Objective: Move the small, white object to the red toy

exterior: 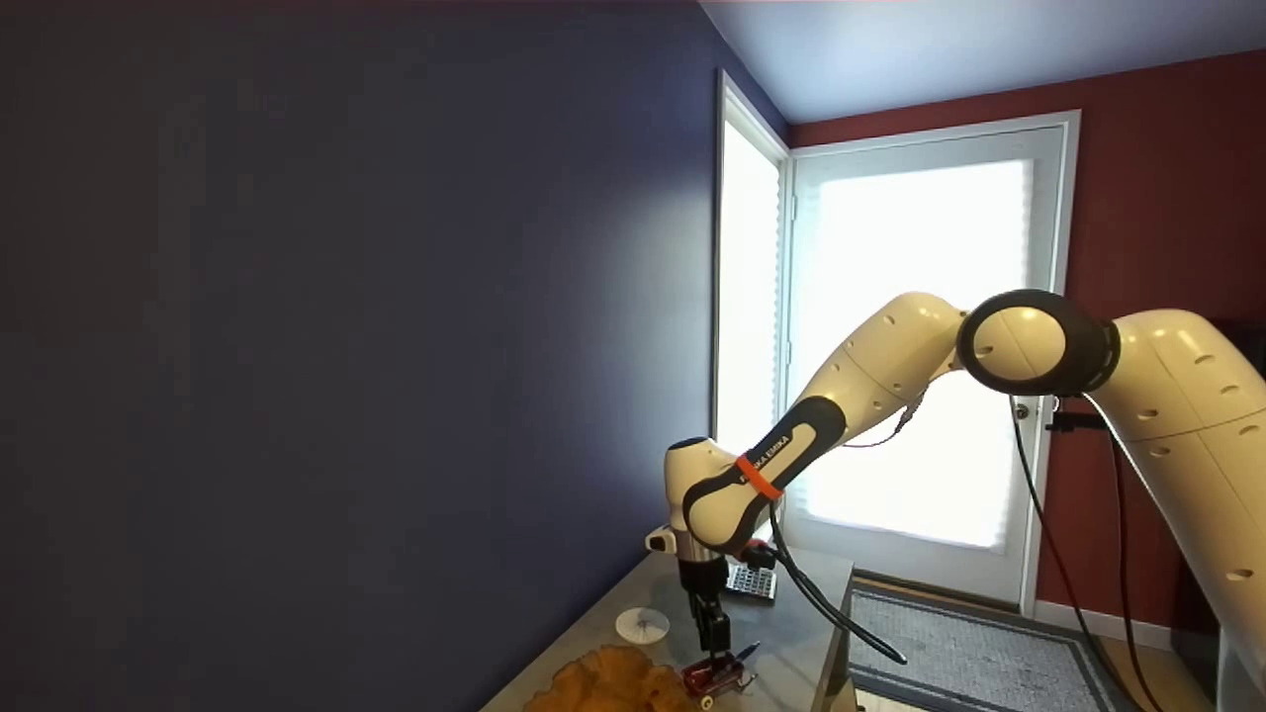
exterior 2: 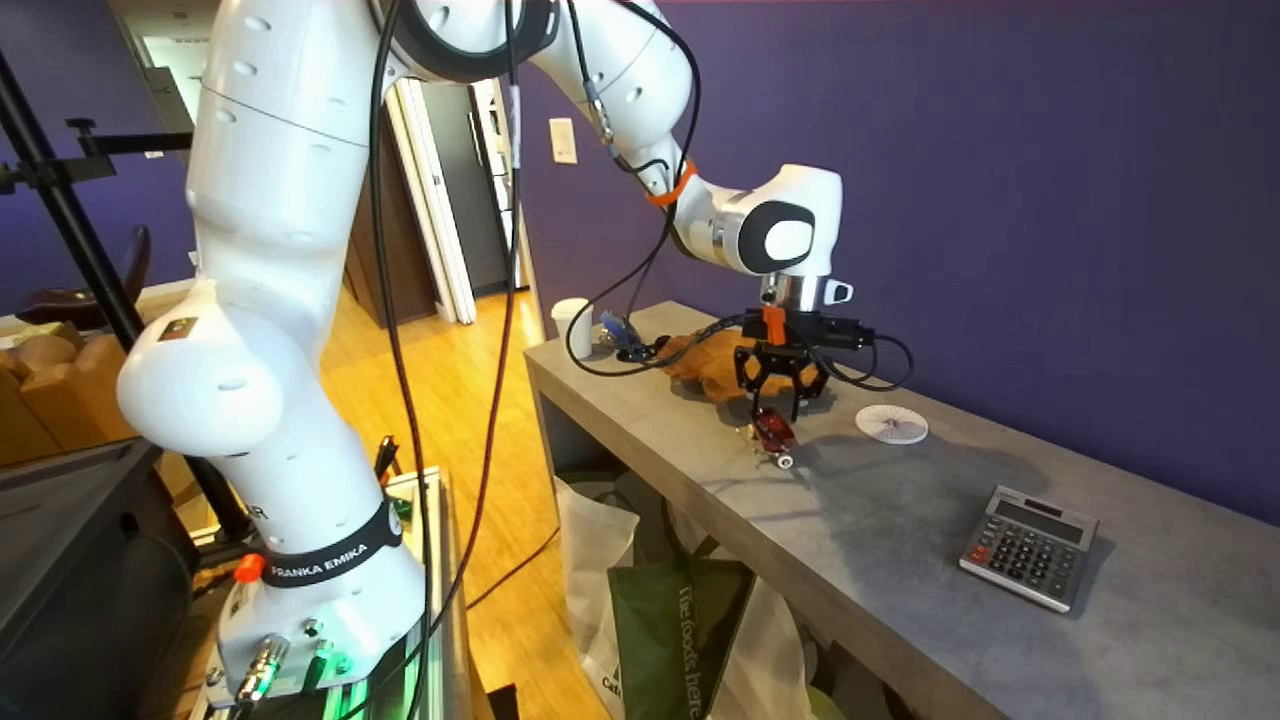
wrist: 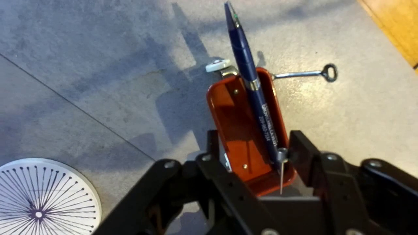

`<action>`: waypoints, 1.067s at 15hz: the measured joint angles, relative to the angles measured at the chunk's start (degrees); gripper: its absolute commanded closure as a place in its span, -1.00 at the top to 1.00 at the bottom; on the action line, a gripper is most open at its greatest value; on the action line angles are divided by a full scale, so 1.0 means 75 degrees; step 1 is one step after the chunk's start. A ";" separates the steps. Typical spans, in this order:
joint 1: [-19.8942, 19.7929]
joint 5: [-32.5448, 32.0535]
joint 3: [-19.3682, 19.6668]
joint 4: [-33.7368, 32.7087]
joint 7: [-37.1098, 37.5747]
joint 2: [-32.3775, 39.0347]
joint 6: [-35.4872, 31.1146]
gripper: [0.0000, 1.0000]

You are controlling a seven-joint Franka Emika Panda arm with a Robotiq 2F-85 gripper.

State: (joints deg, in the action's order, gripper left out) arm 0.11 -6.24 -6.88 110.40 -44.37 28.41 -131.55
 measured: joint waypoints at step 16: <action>-0.0027 0.1271 -0.0133 -0.0089 0.1812 -0.0856 0.0179 1.00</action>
State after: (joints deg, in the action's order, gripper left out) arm -0.10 3.30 -7.88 109.73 -30.78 21.99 -130.20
